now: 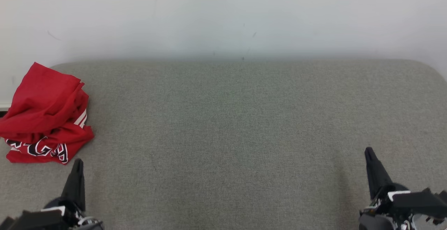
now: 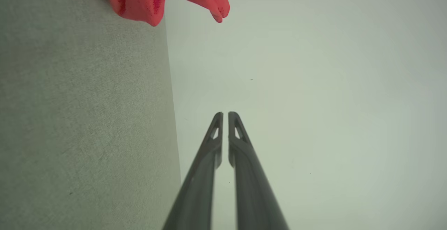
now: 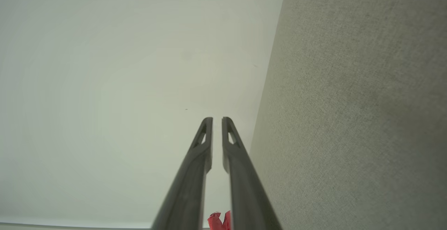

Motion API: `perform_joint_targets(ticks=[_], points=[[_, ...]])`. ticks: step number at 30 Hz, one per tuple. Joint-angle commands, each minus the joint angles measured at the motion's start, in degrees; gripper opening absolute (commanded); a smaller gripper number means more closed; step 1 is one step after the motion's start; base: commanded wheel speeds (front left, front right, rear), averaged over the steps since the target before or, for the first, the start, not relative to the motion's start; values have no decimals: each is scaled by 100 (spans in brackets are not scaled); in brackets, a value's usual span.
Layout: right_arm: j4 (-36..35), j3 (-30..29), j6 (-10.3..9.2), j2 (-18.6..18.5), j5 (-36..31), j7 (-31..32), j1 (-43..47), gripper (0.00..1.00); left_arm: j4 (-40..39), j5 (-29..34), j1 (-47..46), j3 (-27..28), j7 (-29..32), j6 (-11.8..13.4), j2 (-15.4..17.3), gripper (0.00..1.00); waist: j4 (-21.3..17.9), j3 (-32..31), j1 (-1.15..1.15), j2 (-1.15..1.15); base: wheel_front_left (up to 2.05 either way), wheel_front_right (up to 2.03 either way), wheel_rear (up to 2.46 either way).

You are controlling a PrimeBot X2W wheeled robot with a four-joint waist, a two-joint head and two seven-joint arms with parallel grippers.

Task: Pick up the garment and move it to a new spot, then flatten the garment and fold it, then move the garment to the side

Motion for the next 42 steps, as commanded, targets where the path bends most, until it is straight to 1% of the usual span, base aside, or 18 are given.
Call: perform_joint_targets(ticks=[1, 4, 14, 35, 42], points=[[-2, 3, 0, -1, -7, -4, -3, 100, -3, 3, -1, 0, -6, 0, 0, 100, 0, 0, 0, 0, 0, 0, 0], [150, 30, -1, 46, -12, -10, 137, 100, 143, 6, 150, -23, -15, 0, -54, 100, 0, 0, 0, 0, 0, 0, 0], [194, 257, -1, 33, -408, -269, 90, 100, 9, 233, 286, -209, -340, 0, -39, 100, -10, -44, 0, 0, 0, 0, 0], [268, 421, -1, 11, -1723, -707, 14, 100, -30, 1419, 406, -381, -886, 18, -17, 100, -17, -123, 0, 0, 0, 0, 0], [291, 466, 0, 4, -2297, -838, 3, 100, -45, 1889, 424, -474, -1051, 40, -9, 100, -6, -150, 0, 0, 0, 0, 0]])
